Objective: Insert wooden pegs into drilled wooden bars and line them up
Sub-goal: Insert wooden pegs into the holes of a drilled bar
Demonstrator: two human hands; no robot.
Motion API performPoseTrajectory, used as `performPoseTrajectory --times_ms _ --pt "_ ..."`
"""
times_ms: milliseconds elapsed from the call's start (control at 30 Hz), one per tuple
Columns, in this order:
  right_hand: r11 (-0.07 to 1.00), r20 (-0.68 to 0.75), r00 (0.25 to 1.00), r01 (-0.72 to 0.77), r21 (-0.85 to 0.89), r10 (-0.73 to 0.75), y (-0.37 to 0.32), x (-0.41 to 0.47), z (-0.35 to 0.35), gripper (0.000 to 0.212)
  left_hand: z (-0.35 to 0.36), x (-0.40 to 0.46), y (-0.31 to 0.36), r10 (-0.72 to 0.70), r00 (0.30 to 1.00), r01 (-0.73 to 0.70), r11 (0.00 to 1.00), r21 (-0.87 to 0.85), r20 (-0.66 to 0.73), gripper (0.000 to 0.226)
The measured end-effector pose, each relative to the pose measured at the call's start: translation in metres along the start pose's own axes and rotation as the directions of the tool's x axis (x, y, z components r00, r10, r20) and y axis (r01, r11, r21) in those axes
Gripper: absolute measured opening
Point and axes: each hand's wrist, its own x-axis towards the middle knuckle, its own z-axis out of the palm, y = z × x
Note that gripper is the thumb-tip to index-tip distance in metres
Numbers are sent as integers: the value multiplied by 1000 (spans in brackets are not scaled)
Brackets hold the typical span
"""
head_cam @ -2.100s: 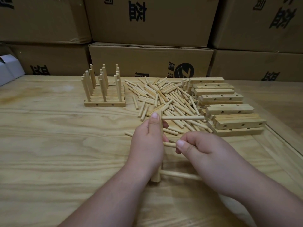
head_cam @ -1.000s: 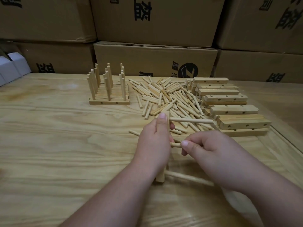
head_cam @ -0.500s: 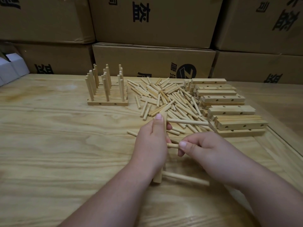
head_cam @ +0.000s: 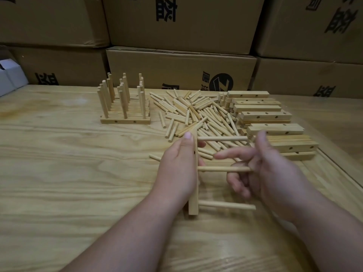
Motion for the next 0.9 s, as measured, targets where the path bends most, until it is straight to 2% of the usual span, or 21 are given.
performPoseTrajectory --times_ms 67,133,200,233,300,333,400,433,467,533,667,800,900 --pt "983 -52 998 40 180 -32 2 3 -9 93 1 1 0 -46 998 42 994 -104 -41 49" --pt "957 -178 982 108 270 -60 5 6 -12 76 0 4 2 -125 987 87 945 -317 -101 47" --pt "964 -270 960 138 226 -74 7 8 -8 44 -2 8 3 -219 963 119 866 -486 -155 40" --pt "977 -282 957 124 174 -71 7 8 -4 39 -3 10 2 -255 951 124 829 -545 -172 38" --pt "997 -229 971 73 36 -63 8 6 4 44 -3 11 1 -278 941 100 775 -625 -195 35" --pt "996 -176 982 60 -59 -70 8 4 9 41 -3 12 0 -270 940 79 764 -640 -207 35" --pt "973 -96 990 86 -213 -108 7 -1 20 16 -2 12 -3 -237 945 36 760 -649 -225 34" --pt "959 -93 988 91 -268 -120 7 -1 25 18 -2 12 -4 -223 948 22 759 -650 -228 34" --pt "946 -120 983 96 -309 -139 9 0 28 33 -1 12 -5 -212 951 18 762 -647 -223 34" --pt "936 -216 961 91 -341 -172 11 4 31 43 -1 12 -6 -195 961 27 774 -632 -198 33" --pt "943 -309 939 45 -329 -153 10 18 26 24 -1 12 -3 -165 977 38 759 -650 -135 38" --pt "920 -370 904 58 -388 -214 -9 52 19 30 0 15 -3 -201 976 94 740 -666 -86 35" --pt "883 -300 917 102 -459 -262 -37 92 28 34 2 18 -5 -216 975 144 771 -621 -43 30"
